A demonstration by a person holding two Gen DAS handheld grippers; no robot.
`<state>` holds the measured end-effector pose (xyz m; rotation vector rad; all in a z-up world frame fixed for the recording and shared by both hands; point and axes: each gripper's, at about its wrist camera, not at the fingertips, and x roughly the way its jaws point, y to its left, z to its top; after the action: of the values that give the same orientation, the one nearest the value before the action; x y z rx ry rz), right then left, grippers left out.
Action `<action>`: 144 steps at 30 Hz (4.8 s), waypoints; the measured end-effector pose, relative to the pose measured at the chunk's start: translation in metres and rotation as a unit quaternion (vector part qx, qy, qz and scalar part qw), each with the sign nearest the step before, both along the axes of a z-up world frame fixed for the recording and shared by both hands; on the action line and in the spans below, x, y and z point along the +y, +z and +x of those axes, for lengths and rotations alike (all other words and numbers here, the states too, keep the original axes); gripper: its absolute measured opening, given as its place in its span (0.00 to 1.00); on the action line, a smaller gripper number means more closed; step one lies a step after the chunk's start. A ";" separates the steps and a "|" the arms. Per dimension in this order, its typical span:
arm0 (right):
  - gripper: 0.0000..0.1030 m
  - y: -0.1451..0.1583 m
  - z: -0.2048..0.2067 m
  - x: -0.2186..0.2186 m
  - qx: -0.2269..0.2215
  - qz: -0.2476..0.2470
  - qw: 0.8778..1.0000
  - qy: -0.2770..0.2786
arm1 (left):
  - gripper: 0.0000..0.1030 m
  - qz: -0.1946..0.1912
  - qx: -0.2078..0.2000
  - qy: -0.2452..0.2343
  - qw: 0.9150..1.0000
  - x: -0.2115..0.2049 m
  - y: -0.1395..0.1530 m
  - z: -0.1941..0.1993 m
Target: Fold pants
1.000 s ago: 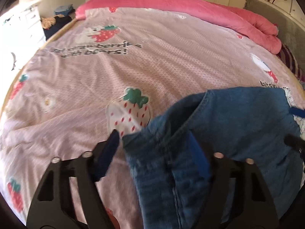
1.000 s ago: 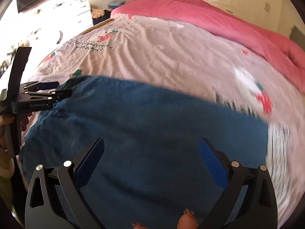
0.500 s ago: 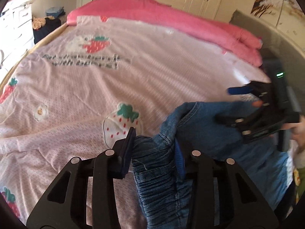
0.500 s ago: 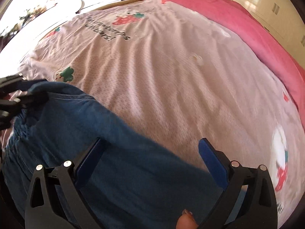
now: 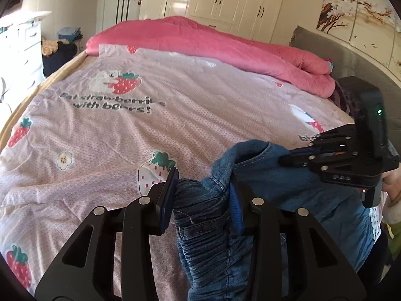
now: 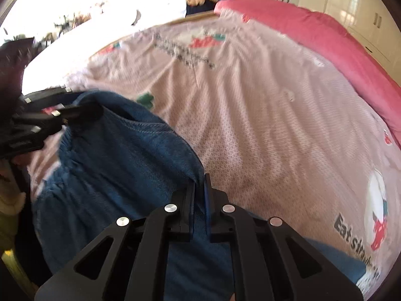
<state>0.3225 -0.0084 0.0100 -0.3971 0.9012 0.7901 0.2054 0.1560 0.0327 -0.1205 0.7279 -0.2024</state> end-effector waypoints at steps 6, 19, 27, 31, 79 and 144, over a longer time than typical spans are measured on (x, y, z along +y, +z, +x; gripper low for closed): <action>0.05 0.032 -0.053 -0.018 -0.036 0.048 0.998 -0.005 | 0.29 0.005 -0.055 -0.013 0.998 -0.004 0.020 -0.029; 0.05 0.031 -0.187 -0.035 -0.062 0.079 0.994 0.038 | 0.32 0.051 -0.102 -0.040 0.993 -0.023 0.013 -0.123; 0.07 -0.005 -0.236 -0.029 -0.022 0.075 0.995 0.055 | 0.38 0.064 -0.039 -0.011 0.997 -0.020 -0.014 -0.155; 0.09 -0.022 -0.249 -0.026 -0.012 0.070 0.996 0.050 | 0.52 0.069 -0.025 -0.002 0.997 -0.019 -0.019 -0.167; 0.45 -0.038 -0.243 -0.035 -0.022 0.027 0.998 0.051 | 0.28 -0.079 0.110 0.011 0.991 0.002 -0.026 -0.134; 0.73 0.019 -0.178 -0.207 0.012 0.133 0.969 -0.206 | 0.80 0.040 0.003 -0.121 0.992 -0.162 0.003 -0.161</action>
<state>0.1440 -0.2158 0.0287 0.0388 0.8489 0.5220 0.0443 -0.0065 0.0358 0.0452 0.7553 -0.4046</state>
